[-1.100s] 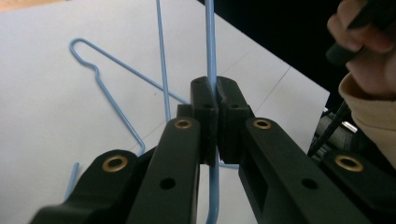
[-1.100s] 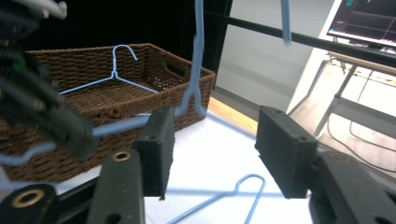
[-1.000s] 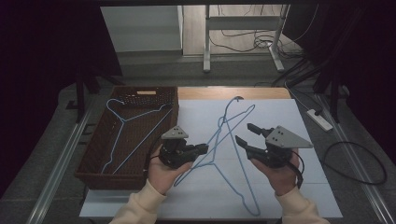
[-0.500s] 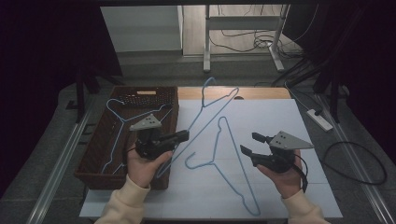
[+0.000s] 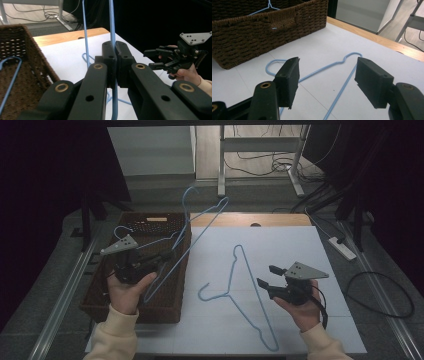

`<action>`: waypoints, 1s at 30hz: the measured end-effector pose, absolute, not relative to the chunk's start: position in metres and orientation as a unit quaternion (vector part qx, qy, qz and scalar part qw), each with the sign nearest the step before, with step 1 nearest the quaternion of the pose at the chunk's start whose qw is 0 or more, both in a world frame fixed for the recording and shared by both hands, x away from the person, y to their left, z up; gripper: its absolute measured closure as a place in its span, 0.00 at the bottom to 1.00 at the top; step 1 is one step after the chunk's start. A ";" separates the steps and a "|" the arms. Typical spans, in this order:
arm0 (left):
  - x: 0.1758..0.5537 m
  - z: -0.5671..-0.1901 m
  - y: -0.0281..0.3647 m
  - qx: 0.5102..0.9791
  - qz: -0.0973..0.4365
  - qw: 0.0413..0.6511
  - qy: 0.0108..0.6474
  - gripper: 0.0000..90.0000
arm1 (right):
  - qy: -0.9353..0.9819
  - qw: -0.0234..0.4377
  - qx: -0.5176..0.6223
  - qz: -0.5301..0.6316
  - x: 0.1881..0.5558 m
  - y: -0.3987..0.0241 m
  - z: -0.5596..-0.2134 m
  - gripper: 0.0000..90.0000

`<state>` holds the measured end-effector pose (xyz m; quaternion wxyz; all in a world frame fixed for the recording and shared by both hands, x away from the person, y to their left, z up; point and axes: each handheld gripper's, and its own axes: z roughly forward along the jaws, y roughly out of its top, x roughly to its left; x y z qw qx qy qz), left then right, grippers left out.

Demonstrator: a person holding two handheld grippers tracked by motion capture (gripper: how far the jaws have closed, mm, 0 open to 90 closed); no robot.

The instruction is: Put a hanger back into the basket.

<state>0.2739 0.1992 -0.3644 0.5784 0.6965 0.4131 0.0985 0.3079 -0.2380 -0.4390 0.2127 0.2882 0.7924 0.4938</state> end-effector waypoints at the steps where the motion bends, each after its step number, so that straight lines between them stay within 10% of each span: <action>1: 0.274 -0.365 0.201 0.696 0.100 0.578 0.415 0.97 | 0.793 0.213 0.289 0.493 0.308 -0.238 -0.439 0.41; 30: 0.289 -0.394 0.277 0.702 0.133 0.531 0.455 0.97 | 0.803 0.211 0.298 0.471 0.311 -0.237 -0.448 0.41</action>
